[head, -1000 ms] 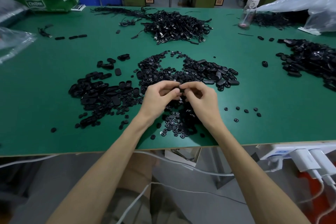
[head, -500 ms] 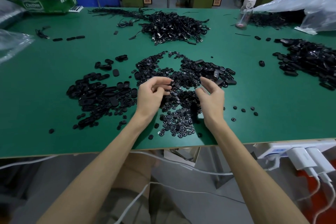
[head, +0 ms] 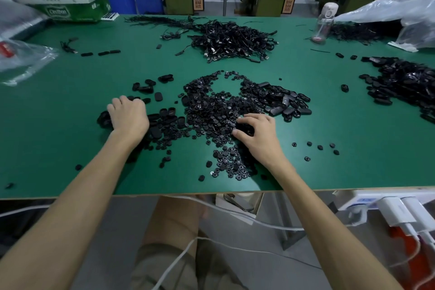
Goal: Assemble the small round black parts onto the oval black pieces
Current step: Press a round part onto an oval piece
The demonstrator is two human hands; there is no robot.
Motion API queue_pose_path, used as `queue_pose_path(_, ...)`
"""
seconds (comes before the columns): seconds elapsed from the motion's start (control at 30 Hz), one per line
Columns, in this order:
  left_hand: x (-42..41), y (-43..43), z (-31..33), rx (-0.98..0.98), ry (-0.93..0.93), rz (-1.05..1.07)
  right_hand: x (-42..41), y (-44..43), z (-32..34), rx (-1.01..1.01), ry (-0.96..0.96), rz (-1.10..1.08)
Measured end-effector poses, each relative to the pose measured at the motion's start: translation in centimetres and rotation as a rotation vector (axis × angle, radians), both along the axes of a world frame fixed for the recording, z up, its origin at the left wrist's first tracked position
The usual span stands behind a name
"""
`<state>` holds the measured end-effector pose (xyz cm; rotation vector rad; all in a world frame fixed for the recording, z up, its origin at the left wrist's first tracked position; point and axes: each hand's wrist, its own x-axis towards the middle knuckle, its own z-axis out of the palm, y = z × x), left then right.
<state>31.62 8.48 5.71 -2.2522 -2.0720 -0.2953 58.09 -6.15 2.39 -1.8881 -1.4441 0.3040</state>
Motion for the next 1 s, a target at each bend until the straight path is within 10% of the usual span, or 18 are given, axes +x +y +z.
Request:
queue_pose_path(0.23,-0.8,0.6,-1.3,0.178,-0.039,-0.018,-0.2,0.0,0.2,0.038,0.033,0.016)
queue_pose_path(0.37,1.3,-1.2,-0.3,0.228,-0.4,-0.195,-0.2,-0.1,0.5,0.092,0.023,0.004)
queue_pose_path(0.67,8.9,-6.7,-0.1,-0.487,-1.522,-0.422,0.1,0.0,0.4,0.212,0.122,-0.109)
queue_pose_path(1.0,11.8,-7.4,-2.6,-0.627,-1.736,-0.432,-0.2,-0.4,0.5,0.273,0.183,-0.027)
